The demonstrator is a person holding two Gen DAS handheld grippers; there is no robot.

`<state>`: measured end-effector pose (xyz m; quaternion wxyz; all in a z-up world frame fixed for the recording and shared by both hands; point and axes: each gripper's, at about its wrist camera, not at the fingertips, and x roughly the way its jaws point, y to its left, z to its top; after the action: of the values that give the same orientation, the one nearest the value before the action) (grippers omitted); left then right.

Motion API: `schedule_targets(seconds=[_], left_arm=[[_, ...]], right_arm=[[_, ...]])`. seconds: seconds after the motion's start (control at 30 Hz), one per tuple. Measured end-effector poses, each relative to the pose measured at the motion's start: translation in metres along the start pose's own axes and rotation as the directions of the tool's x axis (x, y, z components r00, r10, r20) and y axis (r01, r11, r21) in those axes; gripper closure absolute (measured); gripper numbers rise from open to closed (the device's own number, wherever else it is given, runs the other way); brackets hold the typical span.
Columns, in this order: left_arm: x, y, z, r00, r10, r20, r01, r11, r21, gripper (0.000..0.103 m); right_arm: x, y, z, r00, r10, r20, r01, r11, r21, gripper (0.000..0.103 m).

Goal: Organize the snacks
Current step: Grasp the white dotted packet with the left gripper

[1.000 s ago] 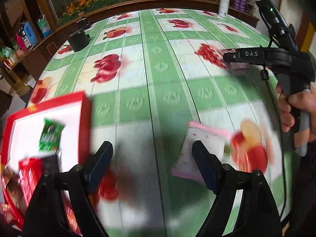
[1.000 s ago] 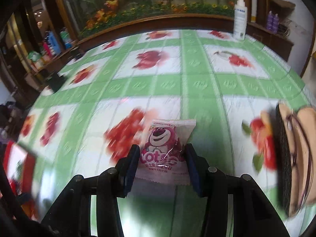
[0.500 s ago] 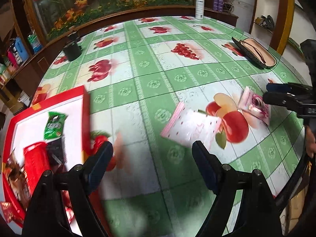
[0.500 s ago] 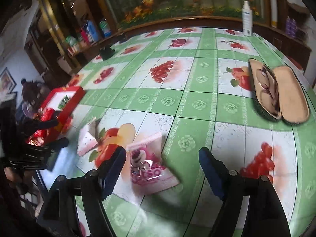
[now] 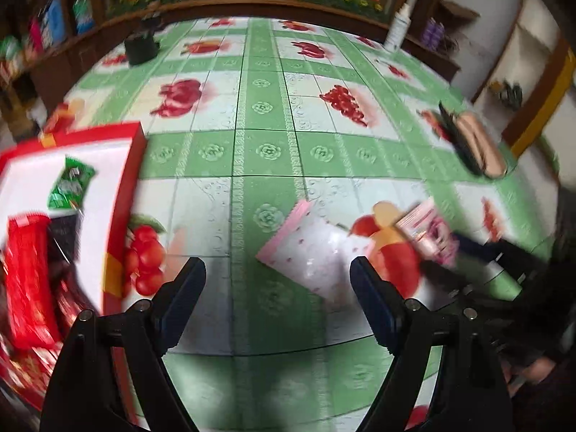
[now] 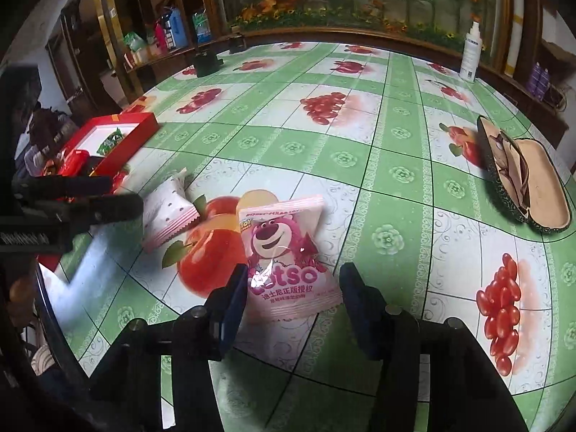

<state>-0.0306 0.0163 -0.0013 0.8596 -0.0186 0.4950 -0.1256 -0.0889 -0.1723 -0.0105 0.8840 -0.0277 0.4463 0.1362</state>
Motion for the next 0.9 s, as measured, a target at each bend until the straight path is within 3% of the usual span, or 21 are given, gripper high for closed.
schedule_targets(seconds=[0.17,0.27,0.33,0.47,0.57,0.7,0.8,0.9], left_arm=[[0.012,0.001,0.012,0.997,0.001,-0.083,-0.015,0.985,-0.17,0.02],[0.021,0.0,0.013,0.992,-0.011,-0.127,-0.023,0.964,-0.265,0.02],[0.027,-0.001,0.011,0.986,0.012,-0.166,-0.065,0.945,-0.32,0.02],[0.025,-0.008,0.007,0.986,0.036,-0.163,-0.093,0.928,-0.361,0.02],[0.025,-0.012,0.005,0.983,0.068,-0.172,-0.127,0.924,-0.362,0.018],[0.027,-0.016,0.005,0.981,0.069,-0.18,-0.139,0.901,-0.411,0.017],[0.028,-0.012,0.011,0.985,0.025,-0.172,-0.103,0.881,-0.463,0.017],[0.031,-0.014,0.013,0.986,0.039,-0.165,-0.111,0.884,-0.454,0.016]], right_arm=[[0.003,0.008,0.0,1.0,-0.018,-0.009,0.018,0.999,-0.041,0.047],[0.005,0.007,0.002,1.0,0.015,-0.016,-0.015,0.999,-0.035,0.029],[0.007,0.005,0.004,1.0,0.006,-0.019,-0.006,1.0,-0.016,0.028],[0.01,0.002,0.01,1.0,0.007,-0.021,-0.007,1.0,0.023,0.026],[0.012,0.003,0.013,1.0,-0.016,-0.026,0.016,1.0,0.024,0.029],[0.012,0.006,0.013,0.997,-0.073,-0.024,0.073,0.997,0.013,0.049],[0.011,0.006,0.013,0.997,-0.071,-0.024,0.071,0.997,0.016,0.049],[0.011,0.008,0.013,0.997,-0.077,-0.024,0.077,0.997,0.007,0.05]])
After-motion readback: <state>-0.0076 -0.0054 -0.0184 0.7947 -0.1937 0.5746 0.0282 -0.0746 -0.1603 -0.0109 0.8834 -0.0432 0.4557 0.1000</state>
